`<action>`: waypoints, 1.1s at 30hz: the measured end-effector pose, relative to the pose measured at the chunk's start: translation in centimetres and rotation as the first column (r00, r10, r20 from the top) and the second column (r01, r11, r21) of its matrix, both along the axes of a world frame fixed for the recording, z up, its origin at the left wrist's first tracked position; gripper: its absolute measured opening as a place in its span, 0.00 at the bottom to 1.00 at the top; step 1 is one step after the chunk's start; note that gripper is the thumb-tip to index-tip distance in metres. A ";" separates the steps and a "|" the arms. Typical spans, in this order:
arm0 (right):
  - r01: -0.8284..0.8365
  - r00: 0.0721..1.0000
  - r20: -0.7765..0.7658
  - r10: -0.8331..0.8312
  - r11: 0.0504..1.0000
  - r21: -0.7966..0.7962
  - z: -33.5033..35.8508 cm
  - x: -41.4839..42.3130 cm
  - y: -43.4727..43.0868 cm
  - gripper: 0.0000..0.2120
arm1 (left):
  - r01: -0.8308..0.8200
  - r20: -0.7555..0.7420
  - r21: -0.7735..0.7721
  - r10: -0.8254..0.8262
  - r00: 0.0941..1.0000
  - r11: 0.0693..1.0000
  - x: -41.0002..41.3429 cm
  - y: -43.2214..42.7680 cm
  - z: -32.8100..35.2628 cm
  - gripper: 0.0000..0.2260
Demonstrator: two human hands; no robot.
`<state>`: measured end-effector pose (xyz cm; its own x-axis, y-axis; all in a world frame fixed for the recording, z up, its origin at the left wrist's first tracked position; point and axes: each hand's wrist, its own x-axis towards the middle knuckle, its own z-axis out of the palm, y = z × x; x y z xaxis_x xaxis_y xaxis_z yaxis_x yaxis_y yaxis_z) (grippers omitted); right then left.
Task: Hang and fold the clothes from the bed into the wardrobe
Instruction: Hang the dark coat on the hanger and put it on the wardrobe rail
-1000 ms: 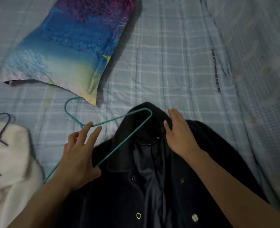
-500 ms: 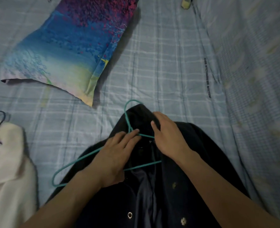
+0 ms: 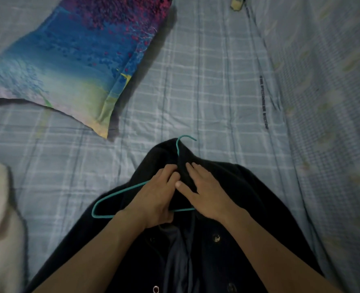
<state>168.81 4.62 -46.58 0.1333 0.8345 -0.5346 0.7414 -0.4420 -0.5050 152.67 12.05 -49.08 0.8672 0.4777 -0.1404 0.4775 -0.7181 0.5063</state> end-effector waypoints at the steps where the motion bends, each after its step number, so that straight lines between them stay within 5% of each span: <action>1: -0.019 1.000 -0.013 0.019 0.999 -0.031 0.0 -0.1 0.0 0.41 | -0.005 0.005 -0.014 0.005 1.000 1.000 0.0 0.2 -0.4 0.37; 7: -0.064 0.996 0.054 0.066 0.997 -0.041 -1.4 -1.6 0.6 0.32 | -0.070 -0.002 -0.030 0.070 0.998 0.997 -1.3 0.4 -1.0 0.37; 15: -0.251 0.948 0.220 0.229 0.964 0.081 -1.4 -5.1 -0.8 0.31 | -0.436 0.111 -0.031 0.437 0.893 0.899 -8.6 -2.4 0.3 0.20; 20: -0.206 0.959 0.229 0.165 0.964 0.169 -0.9 -7.1 -2.6 0.29 | -0.651 -0.051 0.069 0.654 0.755 0.756 -9.1 -7.5 1.1 0.14; 24: -0.246 0.942 0.274 0.195 0.955 0.166 -2.0 -7.7 -3.1 0.29 | -0.716 -0.302 0.035 0.691 0.657 0.697 -7.1 -10.6 0.0 0.22; 28: -0.280 0.929 0.295 0.226 0.947 0.157 -3.7 -8.3 -3.2 0.22 | -0.792 -0.301 -0.003 0.755 0.583 0.610 -5.0 -11.4 -2.0 0.27; 33: -0.242 0.935 0.315 0.162 0.941 0.238 -5.5 -8.3 -3.0 0.11 | -0.788 -0.350 0.130 0.771 0.531 0.602 -3.8 -12.4 -3.7 0.22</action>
